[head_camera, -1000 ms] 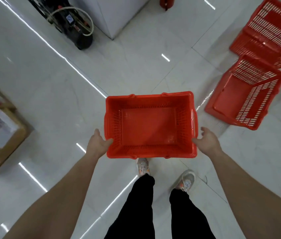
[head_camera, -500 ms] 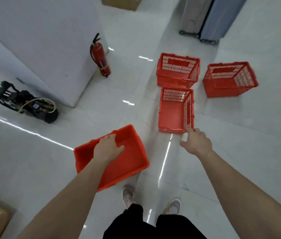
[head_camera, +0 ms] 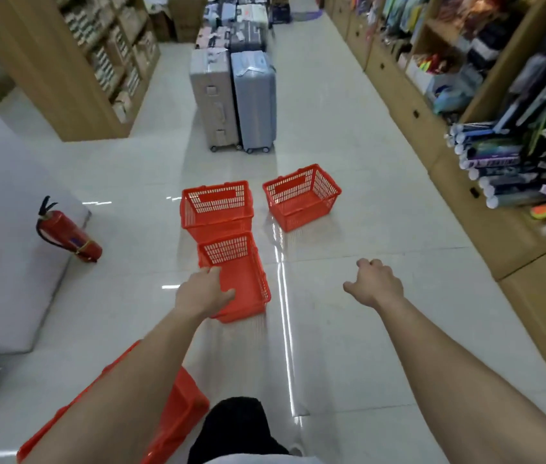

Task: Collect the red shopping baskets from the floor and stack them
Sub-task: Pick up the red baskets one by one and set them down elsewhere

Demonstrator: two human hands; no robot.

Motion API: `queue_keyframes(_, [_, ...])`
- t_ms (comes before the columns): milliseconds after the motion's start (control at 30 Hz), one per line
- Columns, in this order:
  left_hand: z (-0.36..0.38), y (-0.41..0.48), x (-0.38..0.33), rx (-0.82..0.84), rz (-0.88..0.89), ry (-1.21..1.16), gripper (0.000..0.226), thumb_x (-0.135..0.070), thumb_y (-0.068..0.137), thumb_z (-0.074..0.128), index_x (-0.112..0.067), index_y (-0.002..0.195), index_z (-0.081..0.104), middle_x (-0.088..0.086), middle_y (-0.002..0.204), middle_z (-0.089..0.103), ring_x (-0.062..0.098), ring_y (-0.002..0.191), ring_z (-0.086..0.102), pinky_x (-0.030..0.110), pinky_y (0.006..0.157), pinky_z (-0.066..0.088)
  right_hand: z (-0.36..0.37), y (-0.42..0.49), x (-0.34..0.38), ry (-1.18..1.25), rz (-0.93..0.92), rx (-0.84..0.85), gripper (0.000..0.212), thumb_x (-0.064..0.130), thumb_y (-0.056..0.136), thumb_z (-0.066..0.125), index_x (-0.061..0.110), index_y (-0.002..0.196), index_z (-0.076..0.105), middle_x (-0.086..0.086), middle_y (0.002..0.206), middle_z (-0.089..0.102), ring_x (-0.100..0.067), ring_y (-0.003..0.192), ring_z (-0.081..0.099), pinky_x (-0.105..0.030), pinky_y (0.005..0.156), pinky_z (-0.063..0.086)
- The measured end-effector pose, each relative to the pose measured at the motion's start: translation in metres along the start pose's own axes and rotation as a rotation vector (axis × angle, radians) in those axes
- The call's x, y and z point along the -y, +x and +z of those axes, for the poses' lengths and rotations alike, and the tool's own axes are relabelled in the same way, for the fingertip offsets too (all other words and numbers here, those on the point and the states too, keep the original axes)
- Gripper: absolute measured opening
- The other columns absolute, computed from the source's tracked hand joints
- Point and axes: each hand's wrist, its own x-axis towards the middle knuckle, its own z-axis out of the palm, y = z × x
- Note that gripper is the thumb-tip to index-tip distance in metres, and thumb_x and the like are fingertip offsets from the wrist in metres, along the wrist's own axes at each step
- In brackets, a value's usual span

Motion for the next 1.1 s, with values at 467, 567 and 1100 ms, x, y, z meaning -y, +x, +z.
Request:
queue_keyframes(467, [-0.024,0.243,-0.136,0.024,0.123,-0.012,0.075,-0.057,0.081,0.057,-0.018,0.144,0.045,0.007,0.139,0.053,0.028,0.122,0.054,0.047,0.094,0.050,-0.083,0.220,-0.033,-0.016,0.063,0.041,0.067,0.047,0.087,0.059,0.016,0.144,0.041,-0.010,0.143,0.044,-0.032,0.129,0.042,-0.044,0.096,0.041])
queue_keyframes(567, [-0.042,0.303,-0.159,0.058,0.104,-0.017,0.075,-0.057,0.081,0.057,-0.017,0.144,0.045,0.008,0.139,0.053,0.028,0.122,0.053,0.047,0.095,0.050,-0.115,0.283,-0.028,-0.033,0.075,0.063,0.068,0.048,0.087,0.059,0.016,0.145,0.040,-0.010,0.144,0.043,-0.032,0.130,0.042,-0.044,0.096,0.041])
queue_keyframes(1100, [-0.077,0.571,-0.295,0.112,-0.097,0.018,0.076,-0.058,0.082,0.056,-0.018,0.145,0.041,0.006,0.141,0.050,0.028,0.123,0.051,0.046,0.094,0.047,-0.232,0.624,-0.062,-0.083,-0.042,0.118,0.068,0.048,0.086,0.058,0.017,0.144,0.041,-0.008,0.141,0.046,-0.031,0.127,0.044,-0.044,0.095,0.042])
